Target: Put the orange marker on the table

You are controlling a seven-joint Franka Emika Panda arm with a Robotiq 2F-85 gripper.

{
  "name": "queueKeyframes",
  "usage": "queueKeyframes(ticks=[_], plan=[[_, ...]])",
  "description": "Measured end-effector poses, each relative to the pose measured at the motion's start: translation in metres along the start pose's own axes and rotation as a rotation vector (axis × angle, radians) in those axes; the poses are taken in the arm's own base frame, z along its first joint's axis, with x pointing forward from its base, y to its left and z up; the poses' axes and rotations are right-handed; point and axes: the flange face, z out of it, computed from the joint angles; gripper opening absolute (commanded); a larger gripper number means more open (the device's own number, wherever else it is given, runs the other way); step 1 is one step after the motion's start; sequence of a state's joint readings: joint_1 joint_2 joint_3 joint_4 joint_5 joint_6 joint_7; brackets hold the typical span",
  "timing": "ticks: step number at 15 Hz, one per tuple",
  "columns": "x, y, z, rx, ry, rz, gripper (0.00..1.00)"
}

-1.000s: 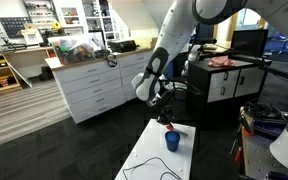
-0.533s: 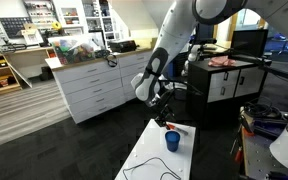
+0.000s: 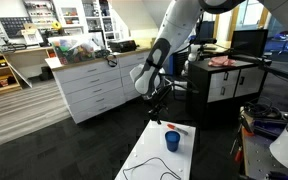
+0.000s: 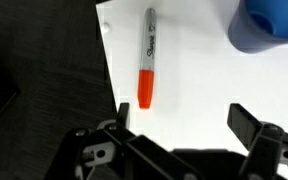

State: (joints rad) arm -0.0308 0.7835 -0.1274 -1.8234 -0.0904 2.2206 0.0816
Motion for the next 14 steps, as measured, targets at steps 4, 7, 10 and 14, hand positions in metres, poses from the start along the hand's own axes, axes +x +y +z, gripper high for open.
queueKeyframes(ticks=[4,7,10,14], plan=[[-0.007,0.001,-0.037,0.024,0.182,0.020,1.00],[-0.017,0.001,-0.059,0.034,0.293,0.036,1.00],[-0.029,0.000,-0.073,0.036,0.357,0.056,1.00],[-0.035,0.000,-0.075,0.036,0.360,0.063,1.00]])
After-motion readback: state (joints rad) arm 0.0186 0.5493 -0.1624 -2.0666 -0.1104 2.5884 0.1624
